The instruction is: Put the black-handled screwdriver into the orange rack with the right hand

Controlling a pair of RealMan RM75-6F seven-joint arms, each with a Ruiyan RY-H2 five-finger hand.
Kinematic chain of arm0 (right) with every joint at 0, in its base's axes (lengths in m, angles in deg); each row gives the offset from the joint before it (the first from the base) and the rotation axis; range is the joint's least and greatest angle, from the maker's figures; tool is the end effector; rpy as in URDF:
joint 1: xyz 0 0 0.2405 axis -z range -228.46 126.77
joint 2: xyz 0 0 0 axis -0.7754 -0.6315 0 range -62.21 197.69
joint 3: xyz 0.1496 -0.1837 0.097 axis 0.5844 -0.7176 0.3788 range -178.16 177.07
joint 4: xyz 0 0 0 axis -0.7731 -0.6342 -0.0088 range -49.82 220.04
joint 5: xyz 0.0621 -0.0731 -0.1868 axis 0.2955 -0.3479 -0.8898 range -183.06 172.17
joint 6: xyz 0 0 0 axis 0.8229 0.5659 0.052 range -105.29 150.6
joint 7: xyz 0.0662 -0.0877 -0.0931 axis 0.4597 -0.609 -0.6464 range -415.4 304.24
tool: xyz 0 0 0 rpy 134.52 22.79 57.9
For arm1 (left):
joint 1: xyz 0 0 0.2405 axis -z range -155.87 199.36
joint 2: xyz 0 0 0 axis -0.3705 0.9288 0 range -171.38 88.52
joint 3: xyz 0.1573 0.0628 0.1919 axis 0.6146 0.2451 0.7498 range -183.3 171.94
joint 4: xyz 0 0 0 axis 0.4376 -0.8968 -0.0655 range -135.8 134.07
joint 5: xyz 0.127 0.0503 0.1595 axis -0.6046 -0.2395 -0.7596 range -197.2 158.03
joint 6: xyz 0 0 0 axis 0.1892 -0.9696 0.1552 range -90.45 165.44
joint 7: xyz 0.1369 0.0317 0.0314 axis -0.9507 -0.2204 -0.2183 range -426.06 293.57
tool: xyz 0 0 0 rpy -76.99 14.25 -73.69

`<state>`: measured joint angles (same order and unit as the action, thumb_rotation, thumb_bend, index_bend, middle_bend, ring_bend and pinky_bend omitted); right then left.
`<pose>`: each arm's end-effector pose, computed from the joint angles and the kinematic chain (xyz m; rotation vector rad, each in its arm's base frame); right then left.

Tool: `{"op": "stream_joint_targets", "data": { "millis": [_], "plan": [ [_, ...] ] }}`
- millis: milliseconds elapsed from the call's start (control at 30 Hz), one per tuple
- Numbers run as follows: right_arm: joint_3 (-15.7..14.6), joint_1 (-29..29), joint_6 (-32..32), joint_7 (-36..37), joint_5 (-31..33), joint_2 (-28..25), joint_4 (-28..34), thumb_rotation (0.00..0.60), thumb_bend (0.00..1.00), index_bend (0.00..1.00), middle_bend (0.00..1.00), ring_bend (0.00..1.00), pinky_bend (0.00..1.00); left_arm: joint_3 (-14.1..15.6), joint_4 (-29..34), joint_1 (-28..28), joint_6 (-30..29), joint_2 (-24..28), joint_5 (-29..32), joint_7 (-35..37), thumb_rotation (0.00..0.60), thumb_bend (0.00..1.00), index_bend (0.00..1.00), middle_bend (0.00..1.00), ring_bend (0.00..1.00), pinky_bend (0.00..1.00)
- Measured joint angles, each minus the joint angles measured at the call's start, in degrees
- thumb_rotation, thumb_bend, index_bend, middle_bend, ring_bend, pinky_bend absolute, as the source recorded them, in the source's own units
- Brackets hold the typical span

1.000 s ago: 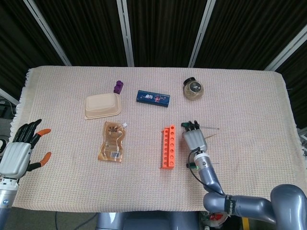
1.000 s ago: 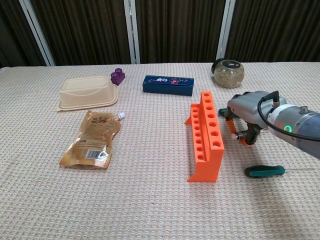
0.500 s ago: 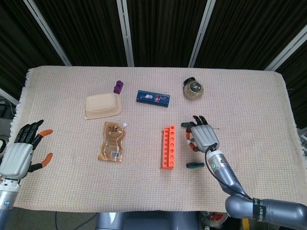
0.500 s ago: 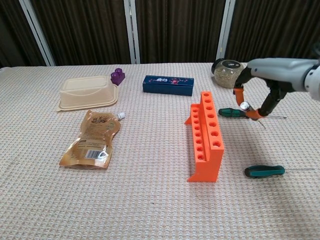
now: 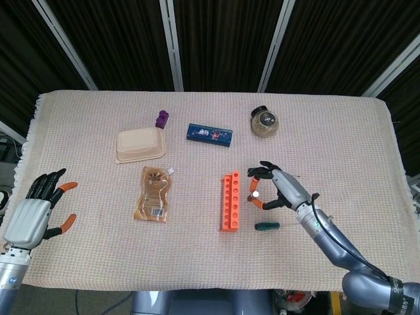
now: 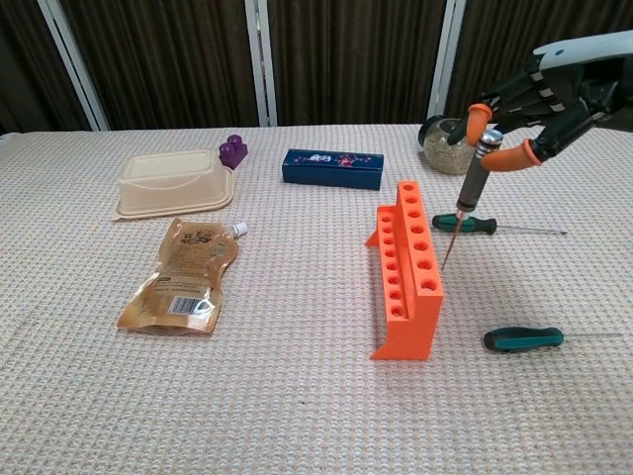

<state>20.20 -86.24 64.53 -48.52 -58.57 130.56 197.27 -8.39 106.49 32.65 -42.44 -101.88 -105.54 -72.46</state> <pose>-0.1309 -0.3183 0.0889 1.6123 -1.6763 1.1494 -0.2450 0.2020 0.1451 -1.5077 -0.9700 -1.0031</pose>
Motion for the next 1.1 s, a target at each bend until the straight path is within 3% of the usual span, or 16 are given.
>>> {"op": "stream_joint_targets", "data": {
  "millis": [233, 433, 700, 1100],
  "plan": [
    [5.52, 3.63, -8.49, 22.17, -11.0, -3.96, 0.23, 0.6, 0.36, 0.68, 0.25, 0.0, 0.0, 0.05, 0.44, -0.01, 0.0, 0.15, 0.14, -0.49, 0.6, 0.33, 0.22, 0.0, 0.0, 0.0],
    [8.09, 5.37, -11.29, 32.92, -20.37, -7.21, 0.17, 0.6, 0.37, 0.68, 0.25, 0.0, 0.0, 0.02, 0.61, 0.25, 0.35, 0.03, 0.16, -0.75, 0.6, 0.33, 0.22, 0.0, 0.0, 0.0],
    [8.19, 5.18, -10.68, 37.74, -25.25, -10.7, 0.83, 0.6, 0.37, 0.68, 0.25, 0.0, 0.0, -0.02, 0.55, 0.43, 0.61, -0.19, 0.39, -0.79, 0.6, 0.33, 0.22, 0.0, 0.0, 0.0],
    [4.39, 1.58, -9.92, 37.36, -25.17, -10.89, 0.4, 0.6, 0.37, 0.68, 0.25, 0.0, 0.0, 0.03, -0.12, 0.52, 0.75, -0.47, 0.5, -0.19, 0.6, 0.33, 0.22, 0.0, 0.0, 0.0]
  ]
}}
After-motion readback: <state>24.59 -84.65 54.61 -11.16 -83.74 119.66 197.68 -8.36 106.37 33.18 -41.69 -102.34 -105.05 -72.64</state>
